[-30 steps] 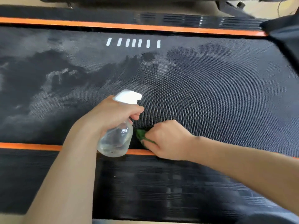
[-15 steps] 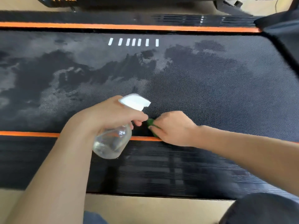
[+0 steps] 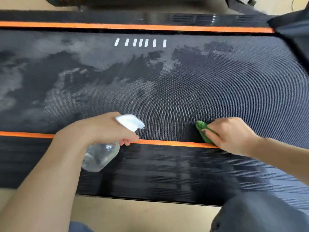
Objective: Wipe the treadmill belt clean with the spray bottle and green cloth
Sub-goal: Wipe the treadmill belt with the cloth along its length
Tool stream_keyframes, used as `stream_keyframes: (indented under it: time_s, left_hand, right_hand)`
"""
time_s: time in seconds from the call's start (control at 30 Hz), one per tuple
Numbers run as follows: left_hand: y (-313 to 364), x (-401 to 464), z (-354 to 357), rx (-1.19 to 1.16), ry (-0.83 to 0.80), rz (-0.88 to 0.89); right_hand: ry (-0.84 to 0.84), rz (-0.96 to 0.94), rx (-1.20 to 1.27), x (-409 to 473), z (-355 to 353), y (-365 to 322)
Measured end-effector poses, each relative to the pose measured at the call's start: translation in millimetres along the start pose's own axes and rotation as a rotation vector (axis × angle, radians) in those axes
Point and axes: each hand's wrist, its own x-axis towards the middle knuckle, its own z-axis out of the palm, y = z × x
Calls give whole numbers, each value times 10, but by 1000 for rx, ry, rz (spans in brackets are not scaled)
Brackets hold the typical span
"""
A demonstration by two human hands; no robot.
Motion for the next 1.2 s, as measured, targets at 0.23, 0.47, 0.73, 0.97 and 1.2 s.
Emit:
stream_keyframes:
  time_s: [0.23,0.47,0.73,0.97,1.2]
  left_hand:
    - [48,-71,15,53,42,-11]
    - [-82,-158,-43,-51,48,54]
    - [-145,-128,-121,-142,153,81]
    - [-355,-22,-268,-246,354,42]
    - [-377,36,-270,-273,338,36]
  right_hand:
    - [15,20,11,-1,-19,-38]
    - [-4,24,12,-6,-24,-50]
    - [-55,-25,33,318,-120,-471]
    - [-179,-198,137,1487,-21,-1777]
    - [-197,-272,12,980,-119,-1148]
